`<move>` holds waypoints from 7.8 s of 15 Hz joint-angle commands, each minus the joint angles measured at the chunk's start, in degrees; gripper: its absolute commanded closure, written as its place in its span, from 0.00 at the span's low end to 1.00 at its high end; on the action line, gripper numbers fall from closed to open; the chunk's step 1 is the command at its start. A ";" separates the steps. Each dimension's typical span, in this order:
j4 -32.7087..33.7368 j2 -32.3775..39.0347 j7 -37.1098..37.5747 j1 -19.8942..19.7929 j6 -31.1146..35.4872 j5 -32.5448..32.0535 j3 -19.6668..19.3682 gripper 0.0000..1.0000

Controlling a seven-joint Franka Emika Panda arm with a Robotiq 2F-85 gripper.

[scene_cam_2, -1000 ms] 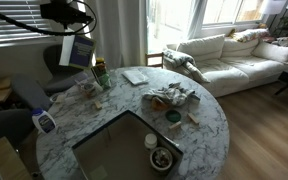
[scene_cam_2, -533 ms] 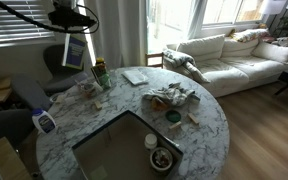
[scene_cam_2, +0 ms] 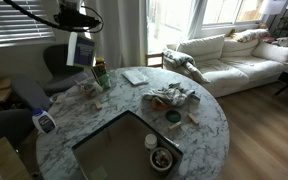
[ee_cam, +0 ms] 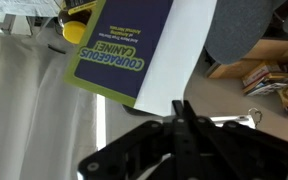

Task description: Put the yellow book in the storage box

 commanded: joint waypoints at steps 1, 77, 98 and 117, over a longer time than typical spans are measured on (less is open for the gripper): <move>2.94 1.36 -2.53 -1.75 -2.39 2.17 0.83 1.00; 23.39 27.06 -33.08 -9.73 -9.25 4.67 6.50 1.00; 36.18 41.44 -45.97 -10.30 -11.37 5.98 8.60 1.00; 41.36 49.32 -52.44 -10.79 -8.32 16.06 11.88 1.00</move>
